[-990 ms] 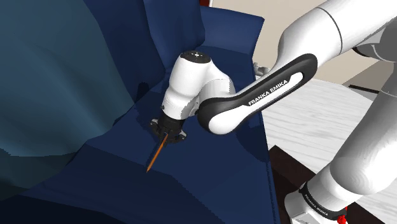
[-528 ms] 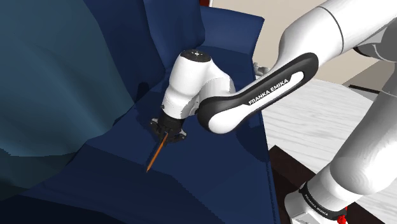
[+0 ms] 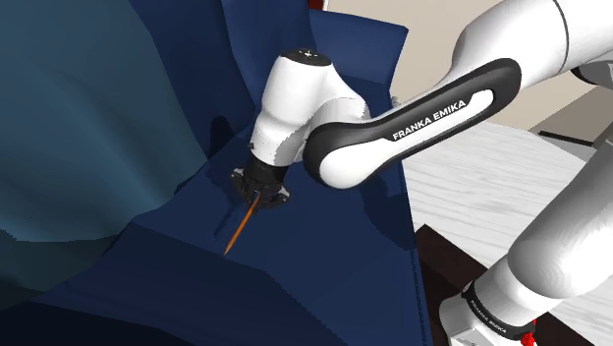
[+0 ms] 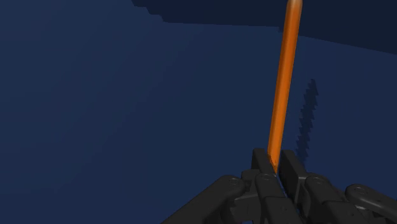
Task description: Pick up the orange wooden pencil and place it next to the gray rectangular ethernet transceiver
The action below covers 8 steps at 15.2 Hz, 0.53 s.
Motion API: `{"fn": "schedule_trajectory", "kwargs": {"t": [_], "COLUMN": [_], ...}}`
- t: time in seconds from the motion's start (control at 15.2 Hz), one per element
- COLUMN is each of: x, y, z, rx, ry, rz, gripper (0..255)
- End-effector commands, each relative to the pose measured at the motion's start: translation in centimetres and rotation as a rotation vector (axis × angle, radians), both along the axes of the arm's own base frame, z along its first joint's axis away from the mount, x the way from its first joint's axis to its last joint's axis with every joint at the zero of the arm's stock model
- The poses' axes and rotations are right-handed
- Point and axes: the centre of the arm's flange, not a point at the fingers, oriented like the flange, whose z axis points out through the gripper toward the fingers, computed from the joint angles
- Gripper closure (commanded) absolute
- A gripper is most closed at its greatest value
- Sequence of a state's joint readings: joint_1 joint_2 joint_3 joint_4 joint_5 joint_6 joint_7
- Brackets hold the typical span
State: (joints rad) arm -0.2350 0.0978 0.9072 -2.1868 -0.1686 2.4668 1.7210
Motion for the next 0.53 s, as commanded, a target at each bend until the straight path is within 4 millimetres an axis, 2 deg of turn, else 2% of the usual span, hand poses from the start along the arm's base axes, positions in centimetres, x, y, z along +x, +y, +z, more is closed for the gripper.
{"fn": "schedule_trajectory", "kwargs": {"t": [0.0, 0.46], "x": [0.0, 0.0], "y": [-0.1, -0.1], "z": [1.0, 4.7], "rx": [0.0, 0.0], "ry": [0.001, 0.001], "rz": [0.0, 0.0], "gripper": [255, 255]}}
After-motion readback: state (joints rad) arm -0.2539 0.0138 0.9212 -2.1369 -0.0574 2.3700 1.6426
